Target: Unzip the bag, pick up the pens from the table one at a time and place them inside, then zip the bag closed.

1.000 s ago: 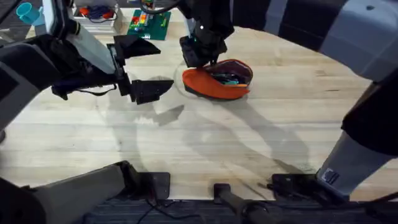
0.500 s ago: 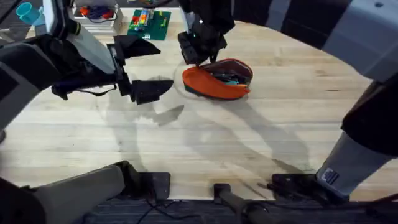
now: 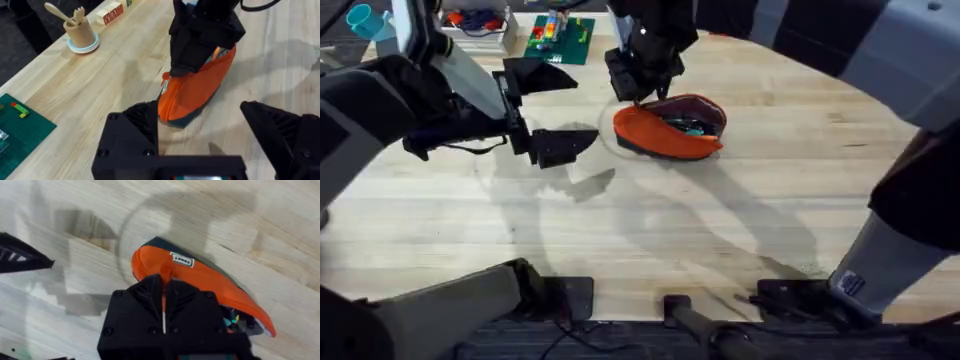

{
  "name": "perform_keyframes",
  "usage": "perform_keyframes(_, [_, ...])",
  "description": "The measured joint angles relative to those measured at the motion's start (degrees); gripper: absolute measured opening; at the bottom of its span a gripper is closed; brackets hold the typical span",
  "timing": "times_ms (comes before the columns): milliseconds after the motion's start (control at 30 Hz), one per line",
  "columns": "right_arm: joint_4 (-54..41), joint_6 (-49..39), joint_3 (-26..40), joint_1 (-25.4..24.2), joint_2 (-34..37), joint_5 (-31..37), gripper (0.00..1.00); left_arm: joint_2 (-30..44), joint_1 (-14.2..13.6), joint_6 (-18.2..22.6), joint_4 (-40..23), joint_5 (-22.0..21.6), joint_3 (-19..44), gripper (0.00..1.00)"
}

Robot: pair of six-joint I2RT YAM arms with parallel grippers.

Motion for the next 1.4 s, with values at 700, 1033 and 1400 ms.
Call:
perform_keyframes(700, [-0.11,-1.68,0.55,0.00,0.00,0.02,0.031,0.00,0.00,0.01,-0.04,-4.94,0.00,0.994])
perform_keyframes(1033, [-0.11,-1.68,0.55,0.00,0.00,0.02,0.031,0.00,0.00,0.00,-0.04,-6.63,0.00,0.994])
perform_keyframes(1400, [-0.11,-1.68,0.55,0.00,0.00,0.02,0.031,0.20,0.00,0.00,-0.03,-6.88,-0.66,0.993])
